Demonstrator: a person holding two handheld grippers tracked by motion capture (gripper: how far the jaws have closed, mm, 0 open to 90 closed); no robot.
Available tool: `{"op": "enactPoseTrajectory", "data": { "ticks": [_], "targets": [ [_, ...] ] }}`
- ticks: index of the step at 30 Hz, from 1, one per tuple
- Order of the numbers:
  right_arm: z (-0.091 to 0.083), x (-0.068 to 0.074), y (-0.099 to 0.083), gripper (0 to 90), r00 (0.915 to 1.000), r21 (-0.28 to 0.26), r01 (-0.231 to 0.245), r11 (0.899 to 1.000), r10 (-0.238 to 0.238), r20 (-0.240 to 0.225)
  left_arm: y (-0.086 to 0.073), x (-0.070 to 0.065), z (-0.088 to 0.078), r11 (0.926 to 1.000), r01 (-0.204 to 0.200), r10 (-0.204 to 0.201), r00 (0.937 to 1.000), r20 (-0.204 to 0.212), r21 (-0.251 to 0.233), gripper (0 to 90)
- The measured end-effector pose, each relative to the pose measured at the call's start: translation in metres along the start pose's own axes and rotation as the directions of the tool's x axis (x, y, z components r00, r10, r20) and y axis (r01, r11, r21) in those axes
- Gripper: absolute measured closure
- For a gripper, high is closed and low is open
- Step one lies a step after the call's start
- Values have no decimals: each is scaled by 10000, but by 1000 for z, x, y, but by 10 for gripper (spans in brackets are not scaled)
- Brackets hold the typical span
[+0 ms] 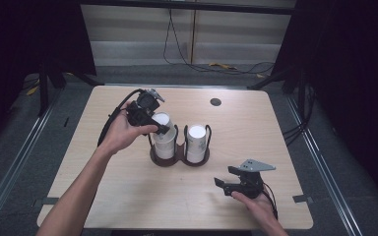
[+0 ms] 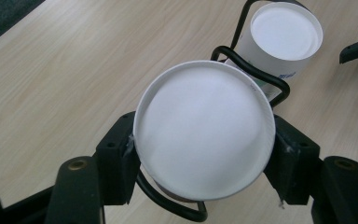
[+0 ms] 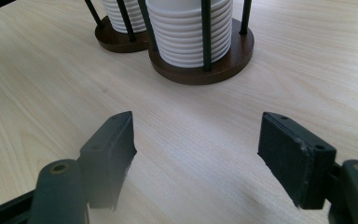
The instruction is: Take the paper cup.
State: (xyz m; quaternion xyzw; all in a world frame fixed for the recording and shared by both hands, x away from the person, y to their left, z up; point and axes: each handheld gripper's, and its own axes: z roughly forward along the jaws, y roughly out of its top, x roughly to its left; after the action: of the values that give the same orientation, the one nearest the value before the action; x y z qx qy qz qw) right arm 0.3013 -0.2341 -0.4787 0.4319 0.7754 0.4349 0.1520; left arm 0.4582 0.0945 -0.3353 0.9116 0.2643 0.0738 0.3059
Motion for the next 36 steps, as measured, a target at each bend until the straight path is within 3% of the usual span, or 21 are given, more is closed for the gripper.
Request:
{"op": "enactPoseTrajectory", "data": {
  "ticks": [20, 25, 36],
  "targets": [
    [1, 1, 0, 271, 10000, 40, -3, 10000, 3, -68, -4, -6, -21, 9951, -120, 111, 9999, -96, -983, 356],
    [1, 1, 0, 271, 10000, 23, -2, 10000, 2, -57, -8, -7, -27, 9905, -284, 290, 9996, 19, -1345, 355],
    [0, 0, 0, 270, 10000, -10, -20, 10000, 20, -73, -15, -10, -38, 9772, -145, 191, 9996, 194, -2119, 356]
  ]
}}
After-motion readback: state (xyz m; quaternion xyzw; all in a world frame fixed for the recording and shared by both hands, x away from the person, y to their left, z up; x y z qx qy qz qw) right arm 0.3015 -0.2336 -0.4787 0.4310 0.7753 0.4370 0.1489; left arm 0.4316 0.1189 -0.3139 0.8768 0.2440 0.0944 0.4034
